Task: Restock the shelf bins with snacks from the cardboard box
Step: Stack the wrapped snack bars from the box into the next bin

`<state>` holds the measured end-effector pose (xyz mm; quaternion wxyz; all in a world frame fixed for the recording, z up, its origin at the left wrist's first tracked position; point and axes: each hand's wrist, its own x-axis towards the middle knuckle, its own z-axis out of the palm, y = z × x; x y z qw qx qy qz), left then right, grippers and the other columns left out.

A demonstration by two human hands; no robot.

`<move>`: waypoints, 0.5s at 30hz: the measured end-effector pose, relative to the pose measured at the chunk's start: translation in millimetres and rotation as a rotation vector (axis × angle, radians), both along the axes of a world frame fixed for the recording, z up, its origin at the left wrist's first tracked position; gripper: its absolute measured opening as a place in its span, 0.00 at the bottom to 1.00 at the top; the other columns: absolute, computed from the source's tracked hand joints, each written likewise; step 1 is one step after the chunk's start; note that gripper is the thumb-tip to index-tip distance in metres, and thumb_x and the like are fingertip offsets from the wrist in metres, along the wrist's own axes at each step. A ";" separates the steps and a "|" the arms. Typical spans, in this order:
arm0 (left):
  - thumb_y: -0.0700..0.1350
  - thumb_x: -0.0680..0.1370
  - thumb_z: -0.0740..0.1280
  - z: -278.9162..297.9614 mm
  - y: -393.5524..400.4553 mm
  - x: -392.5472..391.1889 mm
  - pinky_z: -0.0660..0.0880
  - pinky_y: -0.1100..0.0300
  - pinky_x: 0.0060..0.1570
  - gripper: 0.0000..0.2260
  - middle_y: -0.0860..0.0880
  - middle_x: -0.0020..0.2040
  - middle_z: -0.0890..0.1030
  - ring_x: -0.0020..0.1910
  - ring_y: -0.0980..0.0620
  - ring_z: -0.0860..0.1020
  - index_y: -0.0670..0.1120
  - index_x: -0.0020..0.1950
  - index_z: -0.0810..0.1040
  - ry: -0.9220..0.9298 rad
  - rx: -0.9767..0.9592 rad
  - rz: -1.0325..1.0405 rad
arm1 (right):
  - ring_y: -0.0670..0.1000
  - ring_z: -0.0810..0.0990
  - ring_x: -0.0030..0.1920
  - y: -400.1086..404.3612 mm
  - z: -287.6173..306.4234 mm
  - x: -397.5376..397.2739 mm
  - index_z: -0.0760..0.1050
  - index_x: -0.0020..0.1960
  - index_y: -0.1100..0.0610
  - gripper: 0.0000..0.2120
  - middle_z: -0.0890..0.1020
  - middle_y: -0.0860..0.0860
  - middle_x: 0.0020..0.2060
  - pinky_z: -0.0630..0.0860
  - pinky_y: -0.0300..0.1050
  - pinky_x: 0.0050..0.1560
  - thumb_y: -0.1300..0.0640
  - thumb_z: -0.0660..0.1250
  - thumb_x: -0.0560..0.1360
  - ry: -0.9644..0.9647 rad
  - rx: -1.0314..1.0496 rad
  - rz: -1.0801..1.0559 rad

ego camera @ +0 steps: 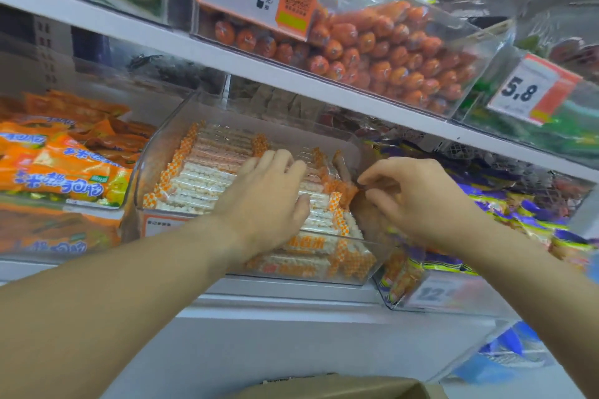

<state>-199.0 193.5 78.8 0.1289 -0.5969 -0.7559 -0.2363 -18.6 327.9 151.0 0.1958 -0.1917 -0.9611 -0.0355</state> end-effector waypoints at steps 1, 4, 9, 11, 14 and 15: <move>0.51 0.81 0.57 2.3 -2.1 4.6 0.69 0.48 0.61 0.13 0.48 0.58 0.73 0.60 0.46 0.71 0.47 0.61 0.73 0.040 0.102 -0.037 | 0.47 0.82 0.43 -9.8 1.9 6.7 0.83 0.50 0.52 0.07 0.85 0.47 0.42 0.79 0.48 0.49 0.61 0.71 0.75 0.049 0.005 0.054; 0.45 0.74 0.61 9.2 -6.0 29.3 0.71 0.49 0.45 0.07 0.48 0.46 0.75 0.46 0.45 0.74 0.46 0.49 0.75 0.091 0.298 -0.181 | 0.44 0.79 0.38 -37.1 1.3 20.6 0.83 0.47 0.53 0.07 0.83 0.46 0.38 0.76 0.41 0.42 0.63 0.71 0.73 0.168 -0.006 0.209; 0.46 0.76 0.62 -14.4 -14.0 89.8 0.67 0.54 0.31 0.06 0.51 0.38 0.78 0.36 0.49 0.73 0.51 0.52 0.73 -0.206 0.324 -0.272 | 0.46 0.78 0.36 -68.5 -24.0 49.2 0.80 0.45 0.58 0.05 0.81 0.47 0.36 0.72 0.33 0.40 0.66 0.70 0.72 0.358 -0.183 0.328; 0.45 0.77 0.63 -46.9 -16.6 109.3 0.69 0.55 0.31 0.08 0.50 0.39 0.79 0.37 0.48 0.76 0.52 0.55 0.72 -0.245 0.096 -0.268 | 0.45 0.77 0.33 -71.6 -61.4 67.5 0.79 0.45 0.57 0.05 0.79 0.46 0.34 0.72 0.33 0.38 0.66 0.70 0.72 0.414 -0.379 0.240; 0.45 0.78 0.62 -123.9 -32.9 138.1 0.74 0.54 0.42 0.08 0.52 0.44 0.78 0.47 0.45 0.79 0.50 0.57 0.74 -0.411 -0.466 -0.288 | 0.44 0.78 0.35 -71.4 -153.9 105.1 0.78 0.44 0.56 0.03 0.80 0.45 0.34 0.72 0.33 0.38 0.62 0.69 0.74 0.225 -0.679 -0.025; 0.46 0.78 0.63 -152.8 -42.9 149.1 0.74 0.54 0.45 0.08 0.50 0.47 0.79 0.49 0.45 0.79 0.50 0.56 0.74 -0.472 -0.609 -0.277 | 0.45 0.79 0.37 -71.2 -187.8 119.6 0.78 0.43 0.57 0.02 0.81 0.48 0.35 0.74 0.37 0.40 0.61 0.68 0.76 0.105 -0.758 -0.138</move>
